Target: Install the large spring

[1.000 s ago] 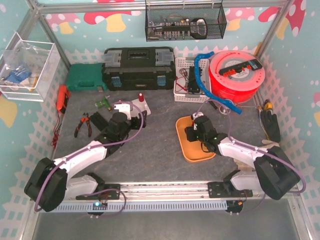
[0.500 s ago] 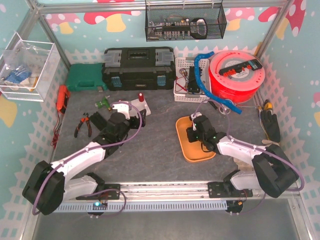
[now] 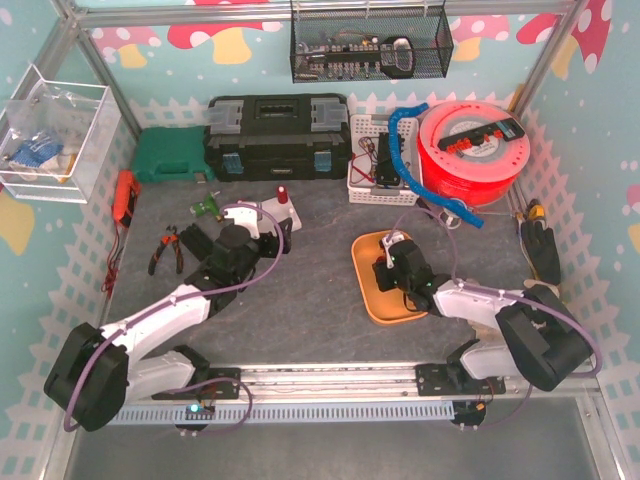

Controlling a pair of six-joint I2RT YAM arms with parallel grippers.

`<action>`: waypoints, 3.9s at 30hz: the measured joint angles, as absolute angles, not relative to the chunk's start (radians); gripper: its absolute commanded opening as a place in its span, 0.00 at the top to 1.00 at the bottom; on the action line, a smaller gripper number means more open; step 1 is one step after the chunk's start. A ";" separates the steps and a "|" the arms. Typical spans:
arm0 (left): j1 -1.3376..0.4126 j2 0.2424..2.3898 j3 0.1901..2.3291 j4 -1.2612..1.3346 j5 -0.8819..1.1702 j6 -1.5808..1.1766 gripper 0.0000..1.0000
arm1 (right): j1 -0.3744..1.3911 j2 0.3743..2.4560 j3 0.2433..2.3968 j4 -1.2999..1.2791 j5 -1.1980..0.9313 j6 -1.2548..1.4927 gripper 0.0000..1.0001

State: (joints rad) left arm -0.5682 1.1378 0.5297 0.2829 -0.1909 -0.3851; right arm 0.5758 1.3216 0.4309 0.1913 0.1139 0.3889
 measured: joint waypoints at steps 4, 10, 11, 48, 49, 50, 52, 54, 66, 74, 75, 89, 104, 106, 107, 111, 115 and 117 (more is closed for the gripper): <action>-0.568 1.138 0.530 0.283 -0.191 -0.385 0.01 | 0.576 1.322 0.396 0.262 0.113 0.406 0.55; -0.568 1.138 0.530 0.283 -0.185 -0.385 0.01 | 0.576 1.322 0.332 0.364 0.115 0.471 0.55; -0.568 1.139 0.530 0.283 -0.183 -0.385 0.01 | 0.576 1.322 0.319 0.376 0.115 0.482 0.54; -0.568 1.146 0.524 0.289 -0.184 -0.385 0.01 | 0.597 1.401 0.221 0.659 0.154 0.410 0.82; -0.568 1.146 0.524 0.289 -0.183 -0.385 0.01 | 0.597 1.401 0.221 0.660 0.155 0.402 0.84; -0.568 1.146 0.523 0.289 -0.184 -0.385 0.01 | 0.597 1.400 0.221 0.661 0.154 0.398 0.85; -0.568 1.146 0.523 0.290 -0.183 -0.385 0.01 | 0.597 1.394 0.220 0.661 0.154 0.392 0.87; -0.568 1.146 0.523 0.290 -0.183 -0.385 0.01 | 0.597 1.376 0.218 0.660 0.151 0.381 0.88; -0.568 1.061 0.453 0.335 -0.158 -0.390 0.01 | 0.597 1.083 0.219 0.593 0.061 0.290 0.99; -0.592 1.062 0.512 0.310 0.039 -0.419 0.18 | 0.617 0.994 0.291 0.524 -0.137 0.211 1.00; -0.610 1.071 0.538 0.290 0.057 -0.418 0.21 | 0.625 0.996 0.299 0.522 -0.162 0.204 1.00; -0.881 1.275 0.914 -0.002 -0.008 -0.353 0.35 | 0.664 1.039 0.315 0.525 -0.273 0.200 1.00; -0.921 1.540 1.118 -0.139 0.016 -0.415 0.46 | 0.673 1.039 0.300 0.551 -0.150 0.342 1.00; -0.921 1.562 1.130 -0.146 0.026 -0.427 0.46 | 0.677 1.039 0.295 0.551 -0.123 0.349 1.00; -0.922 1.574 1.137 -0.148 0.031 -0.435 0.46 | 0.677 1.039 0.294 0.550 -0.112 0.351 1.00; -0.928 1.604 1.160 -0.168 0.046 -0.454 0.43 | 0.683 1.037 0.294 0.548 -0.059 0.361 1.00; -0.932 1.615 1.176 -0.184 0.056 -0.468 0.43 | 0.688 1.036 0.294 0.544 -0.012 0.369 1.00; -0.932 1.623 1.185 -0.187 0.059 -0.468 0.44 | 0.689 1.036 0.294 0.542 0.001 0.372 1.00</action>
State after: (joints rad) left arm -0.9321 1.6234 1.1854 -0.1867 0.0586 -0.4683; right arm 0.6891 1.0363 0.2935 0.5419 0.0013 0.3717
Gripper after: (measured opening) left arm 0.567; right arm 0.288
